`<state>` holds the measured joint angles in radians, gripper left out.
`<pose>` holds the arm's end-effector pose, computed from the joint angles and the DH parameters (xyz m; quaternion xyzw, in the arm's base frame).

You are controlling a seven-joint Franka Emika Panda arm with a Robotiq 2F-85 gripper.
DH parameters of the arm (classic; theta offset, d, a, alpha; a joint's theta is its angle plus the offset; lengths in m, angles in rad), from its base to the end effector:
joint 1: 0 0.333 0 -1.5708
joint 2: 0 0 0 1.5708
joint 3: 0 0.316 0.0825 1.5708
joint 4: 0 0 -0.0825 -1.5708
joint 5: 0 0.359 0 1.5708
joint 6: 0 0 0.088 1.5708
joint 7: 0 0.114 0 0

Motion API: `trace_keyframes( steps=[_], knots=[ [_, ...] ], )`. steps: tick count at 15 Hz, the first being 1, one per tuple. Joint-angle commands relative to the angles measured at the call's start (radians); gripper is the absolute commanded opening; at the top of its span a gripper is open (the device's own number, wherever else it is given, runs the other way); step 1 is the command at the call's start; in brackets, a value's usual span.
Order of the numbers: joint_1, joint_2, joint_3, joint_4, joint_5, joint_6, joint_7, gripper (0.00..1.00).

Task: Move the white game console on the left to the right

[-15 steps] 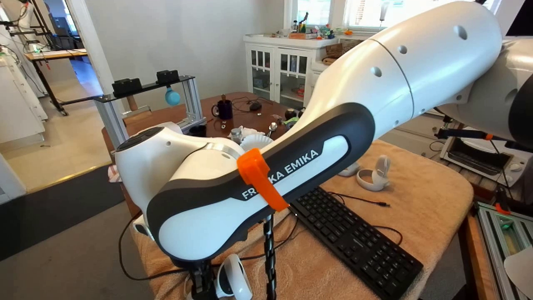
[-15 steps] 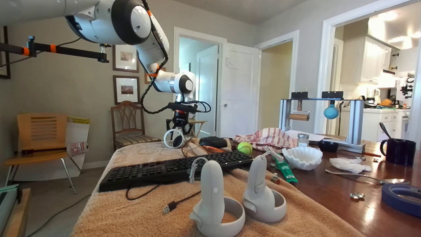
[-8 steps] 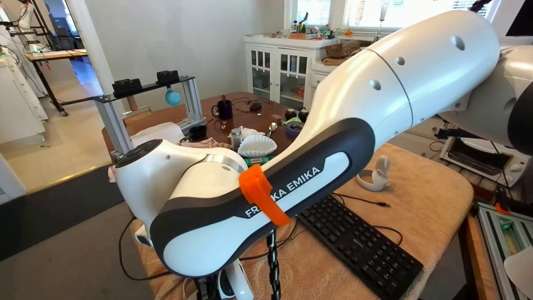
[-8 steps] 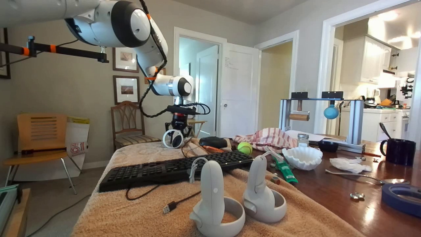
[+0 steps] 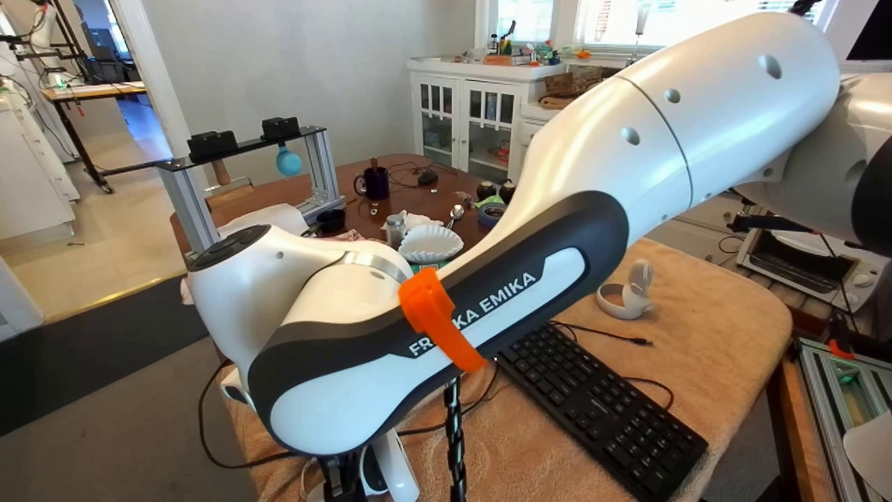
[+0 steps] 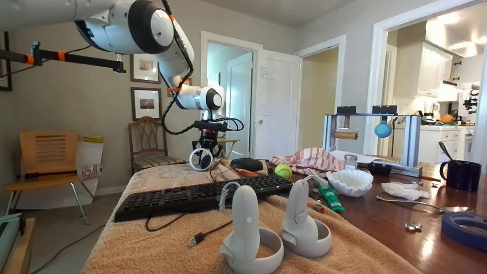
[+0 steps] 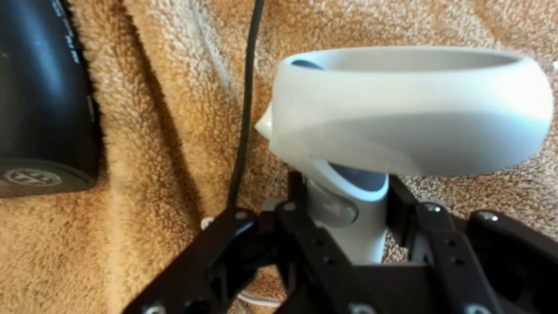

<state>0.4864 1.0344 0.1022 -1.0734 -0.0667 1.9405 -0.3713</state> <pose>0.6248 0.3828 0.1857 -0.8870 -0.4542 0.0825 0.0069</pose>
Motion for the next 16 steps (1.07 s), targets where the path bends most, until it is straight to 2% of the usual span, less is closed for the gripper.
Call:
trace_keyframes(
  steps=[1,5,6,11,14,15,16],
  knots=[
    [-0.029,-0.089,0.015,-0.069,0.044,0.035,0.039,0.21],
    [-0.060,-0.215,0.035,-0.166,0.129,0.073,0.117,0.21],
    [-0.052,-0.250,0.020,-0.195,0.144,0.080,0.183,0.21],
    [0.006,-0.421,-0.061,-0.417,0.072,0.389,0.372,0.21],
    [0.066,-0.524,-0.115,-0.558,0.025,0.530,0.557,0.21],
    [0.075,-0.554,-0.111,-0.599,-0.024,0.571,0.642,0.21],
    [0.129,-0.591,-0.167,-0.653,-0.048,0.616,0.710,0.21]
  ],
)
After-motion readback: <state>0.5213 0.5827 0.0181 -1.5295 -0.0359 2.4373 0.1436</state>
